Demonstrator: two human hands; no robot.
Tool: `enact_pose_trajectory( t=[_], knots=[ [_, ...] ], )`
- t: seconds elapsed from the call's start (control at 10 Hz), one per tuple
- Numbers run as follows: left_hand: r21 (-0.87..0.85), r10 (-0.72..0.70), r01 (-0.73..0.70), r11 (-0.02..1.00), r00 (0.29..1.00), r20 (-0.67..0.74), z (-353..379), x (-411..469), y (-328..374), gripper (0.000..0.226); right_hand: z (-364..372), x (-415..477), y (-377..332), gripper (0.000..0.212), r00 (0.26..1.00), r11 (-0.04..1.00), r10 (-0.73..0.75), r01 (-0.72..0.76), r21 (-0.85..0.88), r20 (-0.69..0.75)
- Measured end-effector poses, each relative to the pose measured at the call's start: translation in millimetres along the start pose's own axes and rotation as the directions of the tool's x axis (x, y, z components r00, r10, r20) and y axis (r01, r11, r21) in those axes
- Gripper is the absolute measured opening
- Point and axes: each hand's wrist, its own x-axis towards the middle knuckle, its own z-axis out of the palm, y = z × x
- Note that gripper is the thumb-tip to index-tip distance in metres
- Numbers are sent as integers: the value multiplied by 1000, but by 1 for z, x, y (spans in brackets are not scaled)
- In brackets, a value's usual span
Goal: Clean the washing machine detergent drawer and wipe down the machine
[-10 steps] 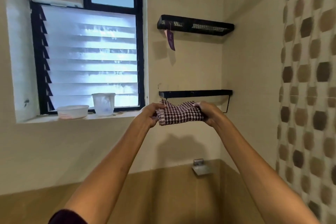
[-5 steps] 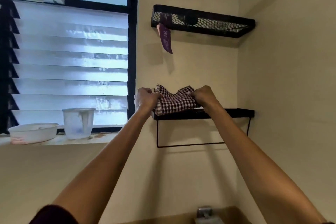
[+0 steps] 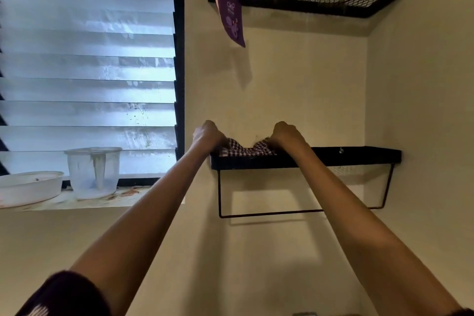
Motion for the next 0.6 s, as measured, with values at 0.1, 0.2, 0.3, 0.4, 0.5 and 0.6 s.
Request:
enact_pose_trajectory(
  t=[0.1,0.2,0.3,0.4,0.5,0.6],
  knots=[
    [307,159,-123,944,983,-94,1,2,12,30,3,0,-7,21,989,966,-82,49,-255,-121],
    [329,308,-290,899,951,-5,6,6,27,32,7,1,-19,28,978,944,-197,171,-282,-66],
    [367,185,-323,872,913,364,13,0,29,30,12,-1,-24,29,969,935,-137,196,-297,207],
    [467,75,-353,810,854,515,14,-5,25,36,14,0,-21,32,943,881,-85,222,-419,321],
    [432,88,-352,830,848,522,12,-10,23,38,16,0,-24,34,947,896,-68,197,-399,315],
    [350,255,-383,855,898,360,12,-19,12,40,23,-8,-19,35,986,950,-93,129,-283,136]
  ],
)
